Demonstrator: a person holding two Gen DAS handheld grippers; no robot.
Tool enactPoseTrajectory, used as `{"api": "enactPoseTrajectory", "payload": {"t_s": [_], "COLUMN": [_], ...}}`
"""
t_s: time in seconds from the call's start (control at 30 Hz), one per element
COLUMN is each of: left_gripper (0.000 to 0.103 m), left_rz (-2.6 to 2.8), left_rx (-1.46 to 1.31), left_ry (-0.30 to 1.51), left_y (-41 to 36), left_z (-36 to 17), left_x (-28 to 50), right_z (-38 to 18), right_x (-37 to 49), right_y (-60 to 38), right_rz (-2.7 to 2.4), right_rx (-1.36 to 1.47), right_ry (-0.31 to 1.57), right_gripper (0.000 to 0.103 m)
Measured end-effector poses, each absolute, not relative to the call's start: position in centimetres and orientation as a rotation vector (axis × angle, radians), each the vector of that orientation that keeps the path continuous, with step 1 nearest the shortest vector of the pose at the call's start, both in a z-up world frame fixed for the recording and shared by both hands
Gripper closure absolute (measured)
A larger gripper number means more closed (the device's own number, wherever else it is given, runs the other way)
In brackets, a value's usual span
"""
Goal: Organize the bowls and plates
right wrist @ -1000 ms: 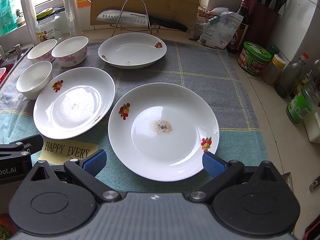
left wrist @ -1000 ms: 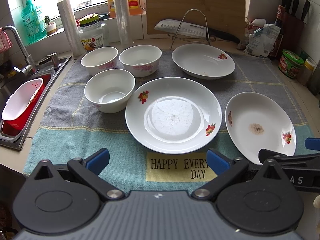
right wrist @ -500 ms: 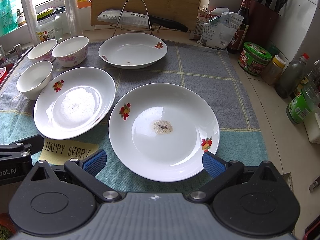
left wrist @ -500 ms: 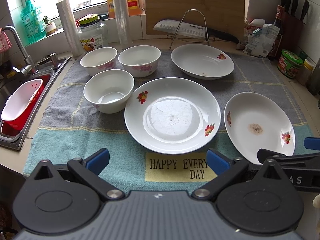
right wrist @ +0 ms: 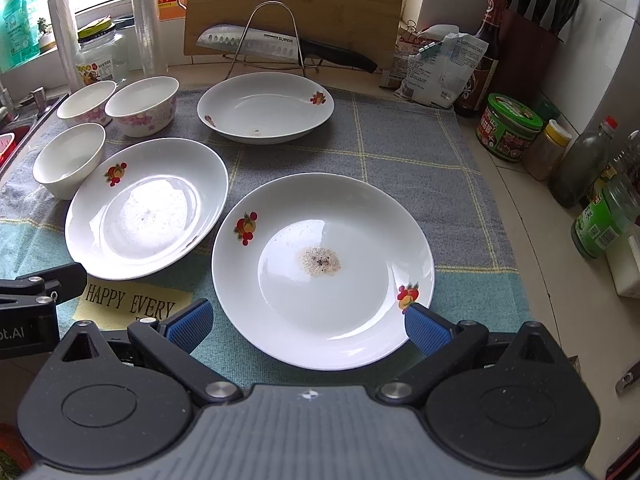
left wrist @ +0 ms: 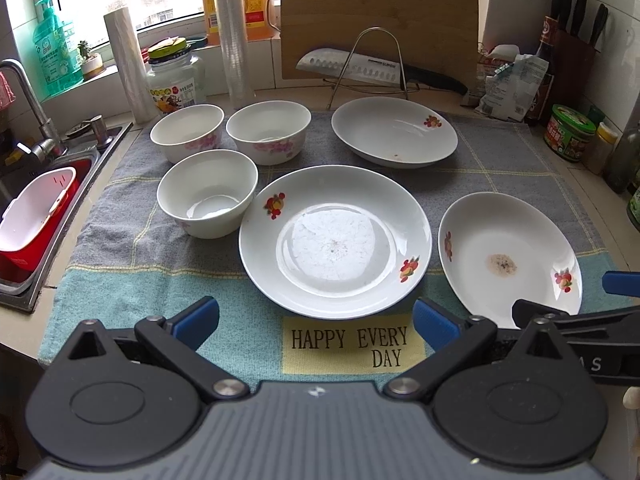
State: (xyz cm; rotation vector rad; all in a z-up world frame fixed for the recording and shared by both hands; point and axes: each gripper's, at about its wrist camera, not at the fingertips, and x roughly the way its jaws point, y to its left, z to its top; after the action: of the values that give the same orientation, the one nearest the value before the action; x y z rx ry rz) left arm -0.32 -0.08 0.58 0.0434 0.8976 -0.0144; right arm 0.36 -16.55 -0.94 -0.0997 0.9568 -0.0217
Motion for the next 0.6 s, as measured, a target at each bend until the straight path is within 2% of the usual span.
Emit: {"api": "enactPoseTrajectory", "payload": {"t_s": [0.6], "left_gripper": [0.001], "left_rz": [-0.093], "left_rx": [0.001], "left_ry": [0.799], "left_y": [0.6], "left_z": [0.4], "left_x": [0.2], "right_z": [-2.1], "right_x": [-1.4], "right_y": [-18.9], "right_rz": [0.116], "right_rx": [-0.088], "right_ry": [0.85], "right_gripper": [0.0]}}
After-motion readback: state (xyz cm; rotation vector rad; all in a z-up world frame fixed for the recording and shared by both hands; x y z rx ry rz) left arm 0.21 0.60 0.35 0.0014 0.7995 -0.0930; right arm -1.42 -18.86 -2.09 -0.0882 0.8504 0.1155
